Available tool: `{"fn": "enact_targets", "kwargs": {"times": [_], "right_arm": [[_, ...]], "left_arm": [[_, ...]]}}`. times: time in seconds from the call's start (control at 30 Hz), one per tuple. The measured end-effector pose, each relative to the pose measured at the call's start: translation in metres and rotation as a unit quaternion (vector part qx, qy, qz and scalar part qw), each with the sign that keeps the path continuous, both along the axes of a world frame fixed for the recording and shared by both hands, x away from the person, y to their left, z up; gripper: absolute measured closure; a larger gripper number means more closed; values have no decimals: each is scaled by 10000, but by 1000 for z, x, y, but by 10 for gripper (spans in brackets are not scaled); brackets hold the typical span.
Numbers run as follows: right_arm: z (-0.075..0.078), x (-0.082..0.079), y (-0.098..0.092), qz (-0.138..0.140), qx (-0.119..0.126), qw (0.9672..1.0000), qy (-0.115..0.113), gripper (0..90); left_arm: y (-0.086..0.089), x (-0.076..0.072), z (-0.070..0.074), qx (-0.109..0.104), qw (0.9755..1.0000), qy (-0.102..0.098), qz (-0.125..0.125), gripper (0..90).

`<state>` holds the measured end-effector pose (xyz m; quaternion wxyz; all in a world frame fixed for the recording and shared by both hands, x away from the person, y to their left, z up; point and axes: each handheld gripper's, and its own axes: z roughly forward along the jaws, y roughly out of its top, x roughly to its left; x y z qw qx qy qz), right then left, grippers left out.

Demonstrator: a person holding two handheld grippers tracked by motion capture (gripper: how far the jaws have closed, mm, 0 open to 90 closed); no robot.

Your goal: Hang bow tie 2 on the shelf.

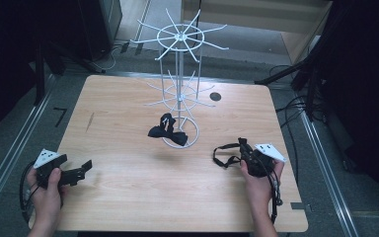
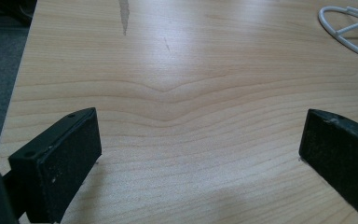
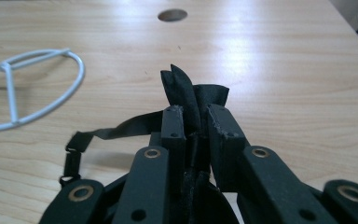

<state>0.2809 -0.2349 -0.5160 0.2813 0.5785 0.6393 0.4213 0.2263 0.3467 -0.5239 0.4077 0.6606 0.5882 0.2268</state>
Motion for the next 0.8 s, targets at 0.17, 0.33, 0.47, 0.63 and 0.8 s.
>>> {"fn": "enact_targets", "kwargs": {"times": [0.17, 0.33, 0.47, 0.63, 0.8], "right_arm": [[9, -5, 3, 66, 31, 9996, -269, 785], [18, -10, 8, 128, 93, 9987, -488, 785], [29, -16, 15, 283, 66, 9967, -752, 785], [39, -21, 23, 436, 64, 9947, -928, 785], [49, -25, 31, 565, 144, 9924, -1082, 785]], "left_arm": [[0, 0, 0, 7, 10000, 5, -6, 0], [0, 0, 0, 13, 10000, 9, -19, 0], [0, 0, 0, 18, 10000, 15, -18, 0], [0, 0, 0, 20, 10000, 17, -22, 0], [0, 0, 0, 28, 10000, 22, -28, 0]]}}
